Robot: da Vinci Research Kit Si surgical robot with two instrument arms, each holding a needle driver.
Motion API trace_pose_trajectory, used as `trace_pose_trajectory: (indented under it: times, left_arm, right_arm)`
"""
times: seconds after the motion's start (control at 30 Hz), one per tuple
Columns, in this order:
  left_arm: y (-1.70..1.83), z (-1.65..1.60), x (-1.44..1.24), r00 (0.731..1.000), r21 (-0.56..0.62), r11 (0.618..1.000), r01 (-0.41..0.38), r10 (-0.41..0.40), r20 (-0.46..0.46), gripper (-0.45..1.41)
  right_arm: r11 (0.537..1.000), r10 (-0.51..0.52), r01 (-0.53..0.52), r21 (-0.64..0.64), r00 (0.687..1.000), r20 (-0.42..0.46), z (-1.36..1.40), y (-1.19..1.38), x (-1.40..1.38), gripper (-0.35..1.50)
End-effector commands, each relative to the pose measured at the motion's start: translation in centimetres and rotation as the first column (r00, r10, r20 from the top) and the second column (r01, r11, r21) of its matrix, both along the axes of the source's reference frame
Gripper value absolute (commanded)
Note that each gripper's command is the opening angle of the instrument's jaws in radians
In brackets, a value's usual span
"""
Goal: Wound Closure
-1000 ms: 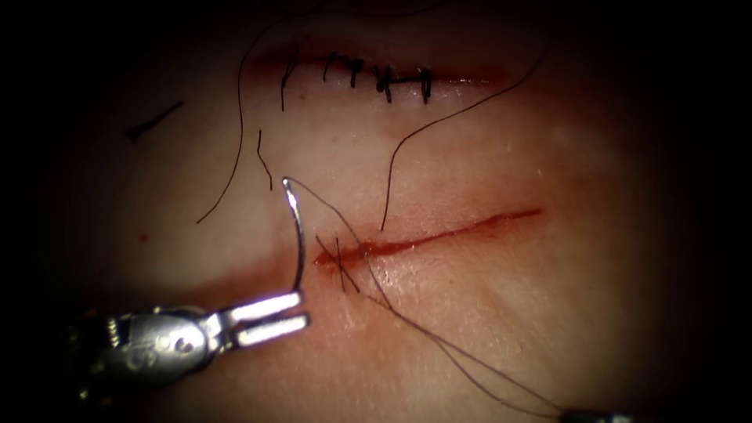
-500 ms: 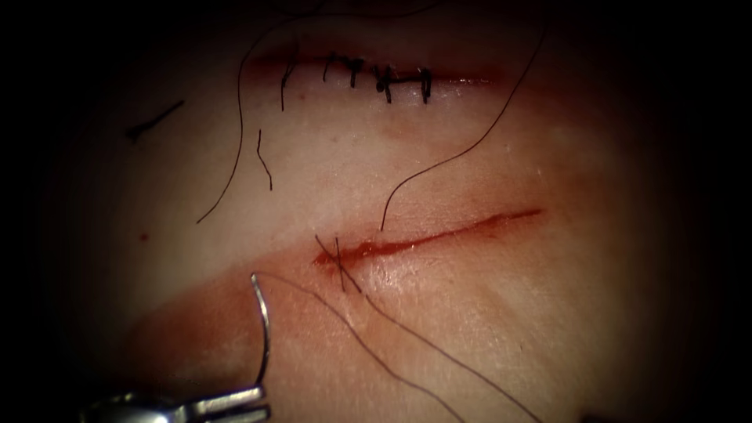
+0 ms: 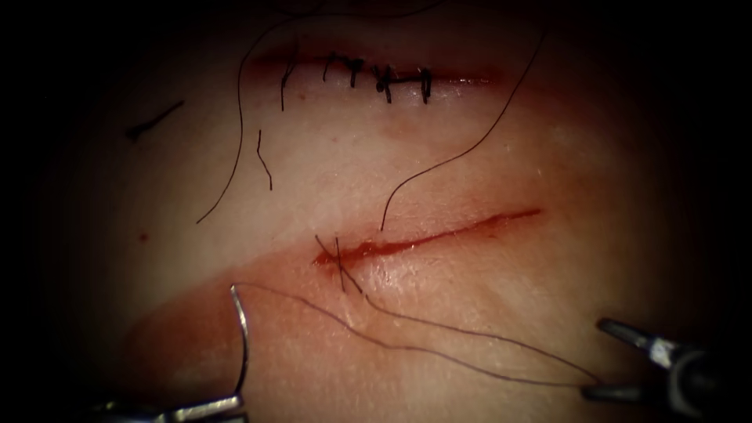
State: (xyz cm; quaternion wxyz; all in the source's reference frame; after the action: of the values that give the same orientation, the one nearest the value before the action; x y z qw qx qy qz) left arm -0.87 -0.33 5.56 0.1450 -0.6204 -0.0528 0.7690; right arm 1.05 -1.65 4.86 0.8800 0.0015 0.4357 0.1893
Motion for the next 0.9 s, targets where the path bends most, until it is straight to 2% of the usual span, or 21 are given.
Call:
trace_pose_trajectory:
  times: [0.03,0.13,0.3,0.53,0.7,0.9]
  left_arm:
    - [-0.06,0.08,-0.07,1.0,0.001,1.0,-0.002,0.002,0.003,-0.45]
    - [-0.05,0.11,-0.05,1.0,0.006,1.0,-0.002,0.001,0.004,-0.45]
    - [-0.03,0.1,0.05,1.0,0.008,1.0,0.004,-0.004,-0.004,-0.45]
    - [-0.05,0.1,0.41,0.999,0.006,1.0,0.02,-0.02,-0.033,-0.45]
    - [-0.1,0.14,0.53,0.999,0.007,1.0,0.026,-0.025,-0.046,-0.45]
    - [-0.09,0.19,0.48,0.998,0.005,1.0,0.03,-0.03,-0.05,-0.45]
  right_arm:
    - [1.0,-0.013,0.013,0.018,1.0,0.006,0.1,-0.05,0.04,1.33]
    - [0.995,-0.074,0.071,0.067,0.997,0.033,0.15,-0.03,0.03,1.35]
    - [0.97,-0.241,0.235,0.066,0.965,0.104,0.2,0.04,-0.03,1.33]
    - [0.937,-0.346,0.336,0.095,0.93,0.12,0.31,0.16,-0.47,1.33]
    - [0.925,-0.377,0.369,0.091,0.922,0.089,0.34,0.19,-0.77,1.35]
    - [0.894,-0.424,0.428,0.13,0.904,-0.056,0.32,0.14,-0.98,1.36]
